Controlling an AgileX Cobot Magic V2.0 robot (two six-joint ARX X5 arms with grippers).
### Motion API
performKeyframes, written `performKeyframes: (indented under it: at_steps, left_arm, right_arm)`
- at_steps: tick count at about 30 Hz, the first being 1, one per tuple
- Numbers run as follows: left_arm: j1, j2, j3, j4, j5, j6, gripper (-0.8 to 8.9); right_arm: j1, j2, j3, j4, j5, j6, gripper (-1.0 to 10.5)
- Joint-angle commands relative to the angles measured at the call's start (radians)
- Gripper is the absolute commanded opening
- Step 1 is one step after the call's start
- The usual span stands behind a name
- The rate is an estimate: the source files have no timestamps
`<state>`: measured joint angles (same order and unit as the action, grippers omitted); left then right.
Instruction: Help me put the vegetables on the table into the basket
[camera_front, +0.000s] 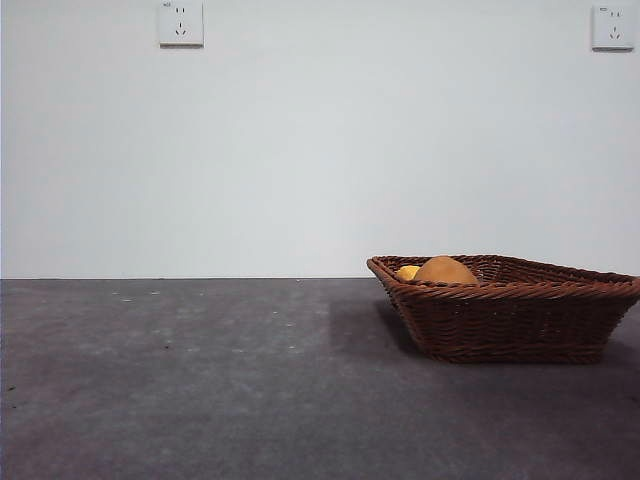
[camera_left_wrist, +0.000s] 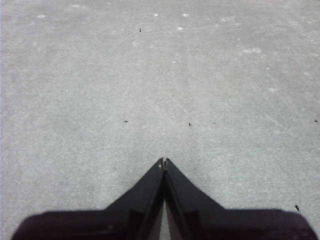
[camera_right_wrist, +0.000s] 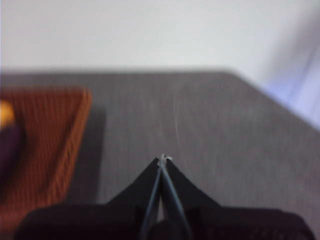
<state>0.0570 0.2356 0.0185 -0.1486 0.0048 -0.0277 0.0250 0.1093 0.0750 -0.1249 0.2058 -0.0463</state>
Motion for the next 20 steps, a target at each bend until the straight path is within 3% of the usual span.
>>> performKeyframes:
  at_steps: [1,20]
  left_arm:
    - [0.003,0.000,-0.010,0.008,0.003,-0.005,-0.03]
    - [0.003,0.000,-0.010,0.008,0.003,-0.005,-0.03]
  right_arm:
    - [-0.001,-0.031,-0.057,-0.041,0.002,-0.006,0.0]
    - [-0.001,-0.100,-0.055,-0.064,-0.026,-0.006,0.0]
